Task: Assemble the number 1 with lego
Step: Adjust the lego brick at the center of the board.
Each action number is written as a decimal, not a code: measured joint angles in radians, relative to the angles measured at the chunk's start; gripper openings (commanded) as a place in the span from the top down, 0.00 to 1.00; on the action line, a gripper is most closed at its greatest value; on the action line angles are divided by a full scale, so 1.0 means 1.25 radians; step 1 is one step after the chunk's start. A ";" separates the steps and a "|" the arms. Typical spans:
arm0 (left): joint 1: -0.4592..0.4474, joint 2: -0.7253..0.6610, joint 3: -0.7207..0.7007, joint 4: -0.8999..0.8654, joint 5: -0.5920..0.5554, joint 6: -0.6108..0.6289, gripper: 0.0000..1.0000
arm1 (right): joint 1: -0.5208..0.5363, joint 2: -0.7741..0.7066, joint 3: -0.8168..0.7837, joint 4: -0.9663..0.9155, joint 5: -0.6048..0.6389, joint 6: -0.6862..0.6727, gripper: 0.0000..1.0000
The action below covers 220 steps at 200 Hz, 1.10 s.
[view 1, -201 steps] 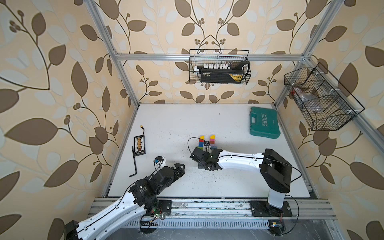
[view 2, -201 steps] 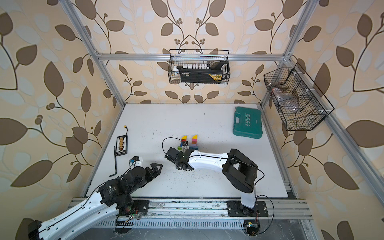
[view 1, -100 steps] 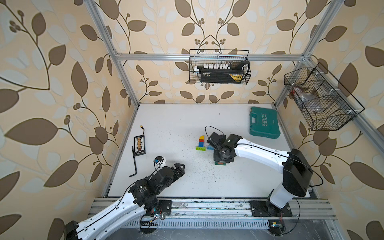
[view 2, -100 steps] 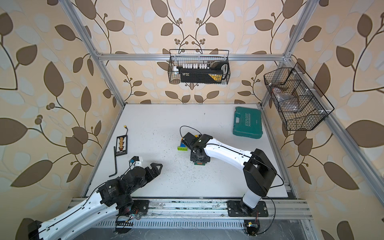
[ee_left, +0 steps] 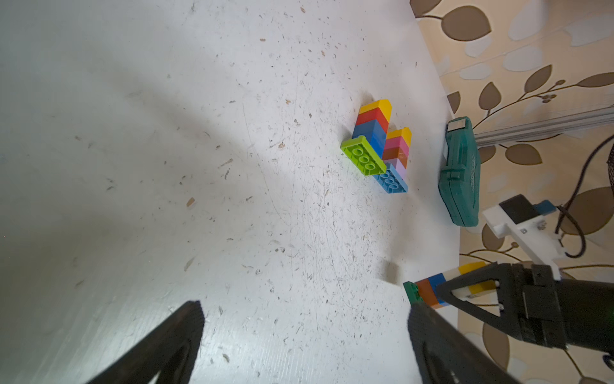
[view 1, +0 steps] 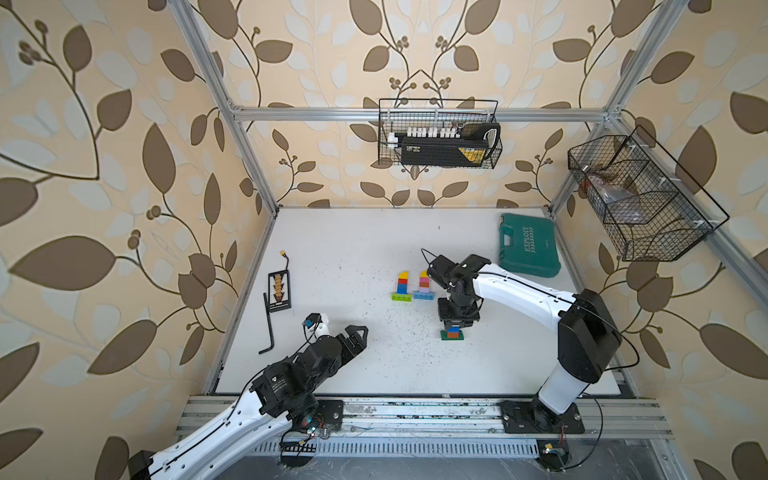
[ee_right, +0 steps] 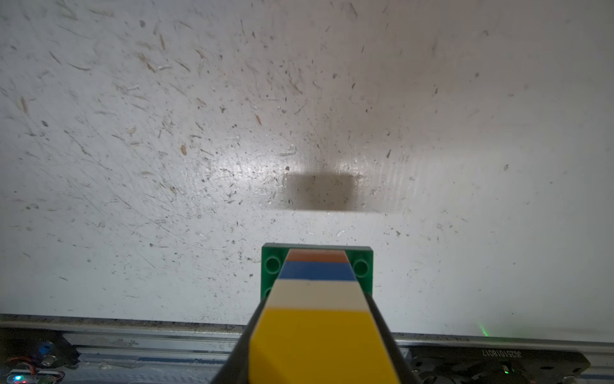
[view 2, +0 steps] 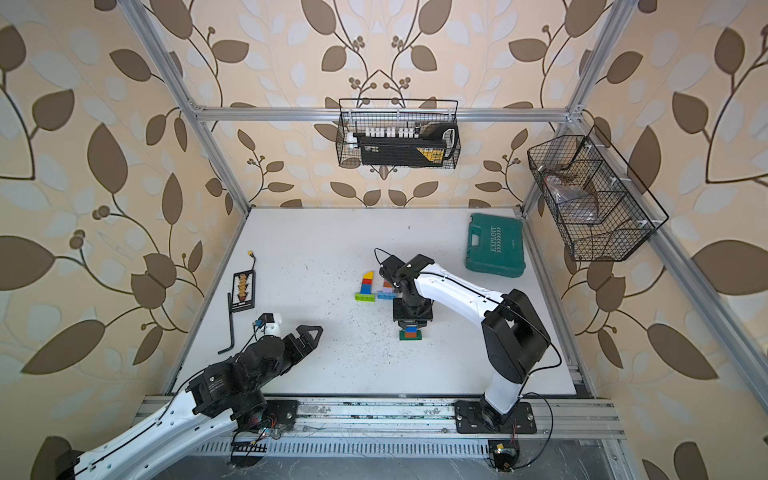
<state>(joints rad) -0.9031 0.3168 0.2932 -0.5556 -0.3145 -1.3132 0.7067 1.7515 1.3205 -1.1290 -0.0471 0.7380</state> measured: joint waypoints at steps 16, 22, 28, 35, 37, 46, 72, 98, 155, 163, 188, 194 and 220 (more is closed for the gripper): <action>0.000 -0.010 -0.002 -0.004 0.000 -0.001 0.01 | -0.001 0.028 0.000 0.000 -0.008 -0.006 0.85; 0.000 -0.012 -0.003 -0.004 0.000 -0.001 0.01 | -0.003 0.036 0.000 0.000 -0.011 -0.009 0.85; 0.000 -0.013 -0.003 -0.005 0.000 -0.001 0.01 | -0.006 0.044 0.000 0.000 -0.014 -0.011 0.84; 0.000 -0.014 -0.003 -0.006 0.000 -0.001 0.01 | -0.010 0.053 0.000 0.000 -0.019 -0.015 0.84; 0.000 -0.015 -0.003 -0.006 0.000 -0.001 0.01 | -0.011 0.056 0.000 0.000 -0.020 -0.017 0.84; 0.000 -0.015 -0.003 -0.008 0.000 -0.001 0.01 | -0.017 0.068 0.000 0.000 -0.025 -0.021 0.83; 0.000 -0.015 -0.003 -0.009 -0.001 -0.001 0.01 | -0.029 0.096 0.009 -0.005 -0.039 -0.036 0.76; 0.000 -0.015 -0.003 -0.009 -0.001 -0.001 0.01 | -0.037 0.108 0.019 -0.009 -0.053 -0.047 0.69; 0.000 -0.015 -0.006 -0.008 -0.002 -0.001 0.01 | -0.049 0.115 0.023 -0.012 -0.068 -0.056 0.60; 0.000 -0.015 -0.008 -0.009 -0.002 -0.001 0.01 | -0.049 0.116 0.023 -0.007 -0.068 -0.057 0.57; 0.000 -0.015 -0.012 -0.009 -0.002 -0.001 0.01 | -0.054 0.122 0.023 0.011 -0.068 -0.060 0.52; 0.000 -0.015 -0.012 -0.009 -0.002 -0.001 0.01 | -0.055 0.122 0.023 0.013 -0.068 -0.060 0.52; 0.000 -0.015 -0.012 -0.009 -0.002 -0.001 0.01 | -0.060 0.122 0.023 0.016 -0.068 -0.059 0.49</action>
<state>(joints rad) -0.9031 0.2981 0.2783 -0.5663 -0.3168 -1.3140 0.6315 1.9038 1.3491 -1.1088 -0.1318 0.6643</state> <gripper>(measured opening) 0.989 0.498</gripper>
